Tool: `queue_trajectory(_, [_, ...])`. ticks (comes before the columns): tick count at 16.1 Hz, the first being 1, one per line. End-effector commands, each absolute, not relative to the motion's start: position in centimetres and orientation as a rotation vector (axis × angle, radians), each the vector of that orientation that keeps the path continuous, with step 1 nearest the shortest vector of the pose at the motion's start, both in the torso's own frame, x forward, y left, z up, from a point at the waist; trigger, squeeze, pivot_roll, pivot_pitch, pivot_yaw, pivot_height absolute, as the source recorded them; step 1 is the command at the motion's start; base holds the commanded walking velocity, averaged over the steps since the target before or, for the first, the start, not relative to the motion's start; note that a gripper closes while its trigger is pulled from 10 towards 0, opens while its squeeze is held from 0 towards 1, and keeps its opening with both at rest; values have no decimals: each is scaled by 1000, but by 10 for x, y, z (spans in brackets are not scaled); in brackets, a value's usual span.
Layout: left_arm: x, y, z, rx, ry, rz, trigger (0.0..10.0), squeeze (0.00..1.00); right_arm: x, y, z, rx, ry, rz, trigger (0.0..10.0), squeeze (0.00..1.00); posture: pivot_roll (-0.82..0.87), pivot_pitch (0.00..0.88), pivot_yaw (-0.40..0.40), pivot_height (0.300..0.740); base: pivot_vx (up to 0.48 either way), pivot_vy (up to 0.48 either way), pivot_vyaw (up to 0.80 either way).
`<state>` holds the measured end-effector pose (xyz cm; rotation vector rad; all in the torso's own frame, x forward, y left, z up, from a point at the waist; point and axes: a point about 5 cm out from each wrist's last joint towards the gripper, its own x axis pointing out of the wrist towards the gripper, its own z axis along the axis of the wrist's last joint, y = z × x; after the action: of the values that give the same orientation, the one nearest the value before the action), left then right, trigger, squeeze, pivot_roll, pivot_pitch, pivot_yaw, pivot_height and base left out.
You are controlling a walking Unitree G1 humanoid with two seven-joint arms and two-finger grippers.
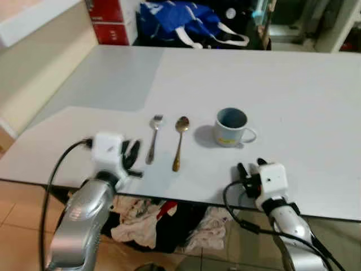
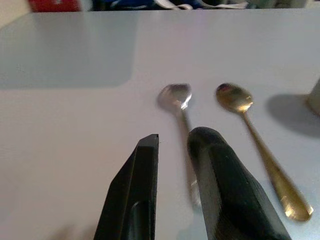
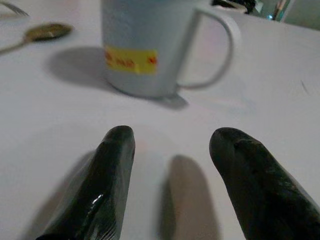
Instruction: Setting the table
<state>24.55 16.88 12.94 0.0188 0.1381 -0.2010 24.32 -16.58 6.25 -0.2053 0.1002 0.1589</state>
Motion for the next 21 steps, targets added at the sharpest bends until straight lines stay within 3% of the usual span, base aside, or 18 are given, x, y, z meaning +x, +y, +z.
queue_trajectory(1, [239, 171, 132, 10, 102, -201, 10000, 0, 245, -165, 64, -201, 84, 166, 10000, 0, -89, 4, 53, 731, 0, 0, 0])
queue_trajectory(4, [224, 173, 120, 14, 108, -186, 10000, 0, 248, -164, 65, -199, 75, 165, 10000, 0, -86, 0, 50, 731, 0, 0, 0])
queue_trajectory(8, [233, 164, 106, 3, 142, -182, 10000, 0, 254, -163, 68, -192, 53, 160, 10000, 0, -94, 0, 49, 731, 0, 0, 0])
queue_trajectory(13, [244, 162, 103, -2, 149, -167, 10000, 0, 253, -164, 68, -183, 49, 152, 10000, 0, -108, 0, 58, 731, -302, 374, 0])
queue_trajectory(21, [256, 167, 98, -8, 164, -107, 10000, 0, 249, -165, 67, -184, 54, 154, 10000, 0, -117, 0, 61, 731, 0, 402, 0])
